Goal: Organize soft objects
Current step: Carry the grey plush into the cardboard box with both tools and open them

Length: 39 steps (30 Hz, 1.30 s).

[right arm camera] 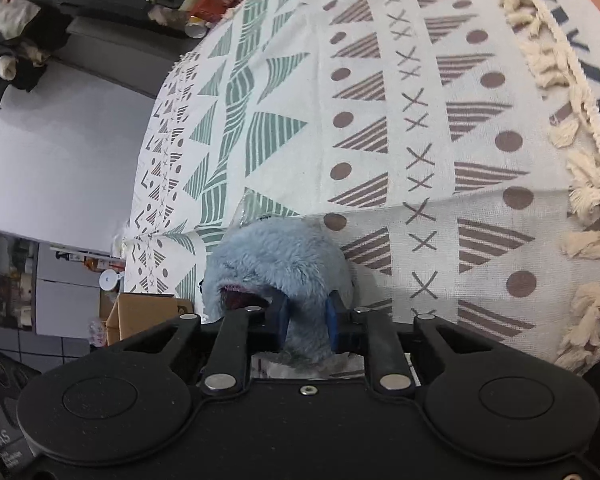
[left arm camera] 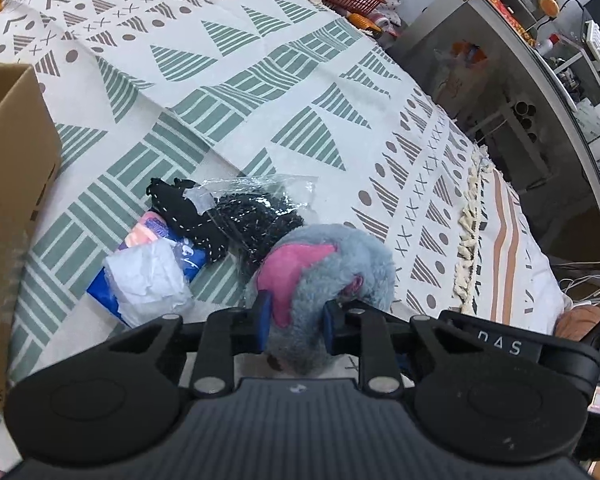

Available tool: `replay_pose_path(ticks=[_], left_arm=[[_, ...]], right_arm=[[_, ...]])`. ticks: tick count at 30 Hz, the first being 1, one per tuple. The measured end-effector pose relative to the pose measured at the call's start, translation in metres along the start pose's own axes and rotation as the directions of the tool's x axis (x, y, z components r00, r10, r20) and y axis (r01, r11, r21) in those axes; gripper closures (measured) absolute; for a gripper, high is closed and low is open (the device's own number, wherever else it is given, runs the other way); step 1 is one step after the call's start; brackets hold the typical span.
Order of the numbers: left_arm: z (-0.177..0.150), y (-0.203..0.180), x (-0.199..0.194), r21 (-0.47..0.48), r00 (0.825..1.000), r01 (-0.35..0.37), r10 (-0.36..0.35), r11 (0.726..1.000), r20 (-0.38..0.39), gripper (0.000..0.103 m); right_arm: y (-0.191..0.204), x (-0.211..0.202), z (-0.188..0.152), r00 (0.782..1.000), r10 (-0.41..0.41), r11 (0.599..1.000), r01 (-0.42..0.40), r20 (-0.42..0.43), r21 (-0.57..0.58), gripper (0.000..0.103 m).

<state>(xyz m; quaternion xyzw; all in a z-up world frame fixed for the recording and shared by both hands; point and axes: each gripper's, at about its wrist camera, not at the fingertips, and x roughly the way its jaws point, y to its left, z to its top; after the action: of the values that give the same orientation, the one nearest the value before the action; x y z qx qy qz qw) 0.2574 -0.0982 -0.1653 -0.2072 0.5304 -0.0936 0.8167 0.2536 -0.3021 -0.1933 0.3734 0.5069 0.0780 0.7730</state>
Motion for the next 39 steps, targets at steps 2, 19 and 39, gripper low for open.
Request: replay_pose_path(ticks=[2,19,39], left_arm=[[0.0,-0.001,-0.005,0.002,1.0,0.001,-0.001,1.0,0.002,0.079],[0.001,-0.002,-0.053,0.057,0.999,0.009,-0.012,0.998,0.052,0.079],[0.013,0.023,-0.118,0.015,0.986,0.077,-0.078,0.997,0.15,0.079]], right_arm=[[0.0,-0.004,0.0,1.0,0.014,1.0,-0.014,0.003,0.0,0.085],[0.035,-0.033,-0.021,0.998,0.031,0.998,-0.028,0.05,-0.051,0.087],[0.107,-0.059,-0.038,0.993,0.042,0.986,-0.023,0.111,-0.167,0.087]])
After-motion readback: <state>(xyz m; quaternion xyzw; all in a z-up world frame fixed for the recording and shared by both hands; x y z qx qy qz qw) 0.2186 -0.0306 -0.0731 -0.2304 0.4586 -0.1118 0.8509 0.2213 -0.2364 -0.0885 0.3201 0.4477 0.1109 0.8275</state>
